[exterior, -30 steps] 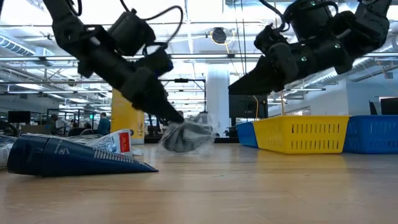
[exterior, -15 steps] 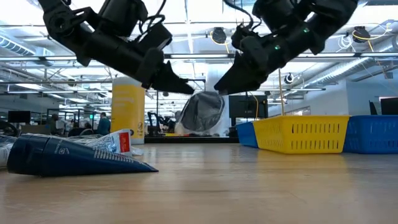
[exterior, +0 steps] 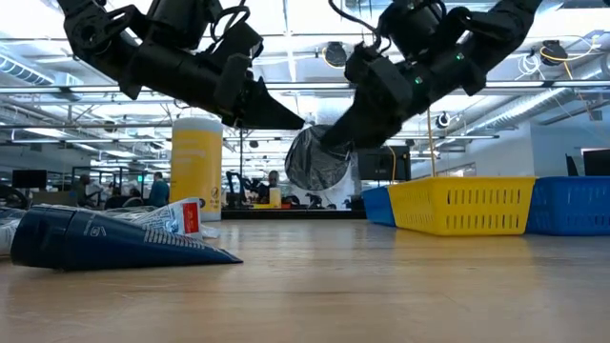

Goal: Pick & Place Travel size toiletries
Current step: Put the black hairbrush into the bottom blue bin

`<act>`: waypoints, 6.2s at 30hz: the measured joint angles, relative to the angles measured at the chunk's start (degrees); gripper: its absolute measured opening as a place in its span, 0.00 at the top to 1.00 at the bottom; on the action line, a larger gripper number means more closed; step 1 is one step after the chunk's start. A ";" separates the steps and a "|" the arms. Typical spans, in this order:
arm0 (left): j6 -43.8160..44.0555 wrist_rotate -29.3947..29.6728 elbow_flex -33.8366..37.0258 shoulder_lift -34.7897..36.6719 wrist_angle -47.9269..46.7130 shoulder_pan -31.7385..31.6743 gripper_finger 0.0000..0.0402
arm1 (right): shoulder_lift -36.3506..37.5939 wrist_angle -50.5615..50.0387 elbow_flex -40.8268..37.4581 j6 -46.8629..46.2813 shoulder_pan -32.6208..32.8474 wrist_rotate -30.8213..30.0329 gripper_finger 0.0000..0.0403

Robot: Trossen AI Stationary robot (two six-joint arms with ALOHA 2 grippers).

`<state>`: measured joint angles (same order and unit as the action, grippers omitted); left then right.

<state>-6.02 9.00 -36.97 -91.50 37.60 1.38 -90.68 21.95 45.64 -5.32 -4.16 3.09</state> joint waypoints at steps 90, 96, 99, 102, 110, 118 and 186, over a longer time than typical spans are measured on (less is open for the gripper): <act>0.72 6.05 0.02 7.39 -11.13 0.57 0.56 | 31.05 -79.45 0.64 -31.44 16.57 -6.91 0.61; 0.72 6.05 0.02 7.39 -10.99 0.59 0.56 | 29.71 -61.55 -1.22 -27.07 13.55 -4.14 0.79; 0.75 6.00 0.02 7.39 -11.13 0.62 0.56 | 28.14 -63.01 -2.32 -26.95 12.45 -1.53 0.89; 0.76 5.85 0.02 7.39 -11.37 0.62 0.56 | 27.72 -67.10 -2.90 -28.42 12.04 -1.35 0.98; 0.75 5.88 0.02 7.40 -11.69 0.59 0.56 | 27.78 -73.63 -3.27 -29.56 11.97 -2.00 0.97; 0.79 5.89 0.02 7.39 -11.67 0.57 0.56 | 27.87 -75.77 -3.83 -27.78 11.97 4.35 1.00; 35.77 2.35 5.96 29.42 -72.58 2.96 0.53 | 5.71 37.19 -25.02 15.21 9.00 1.29 0.87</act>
<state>29.74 11.35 -31.00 -62.08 -34.97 4.35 -84.97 59.14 20.62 9.89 4.84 4.38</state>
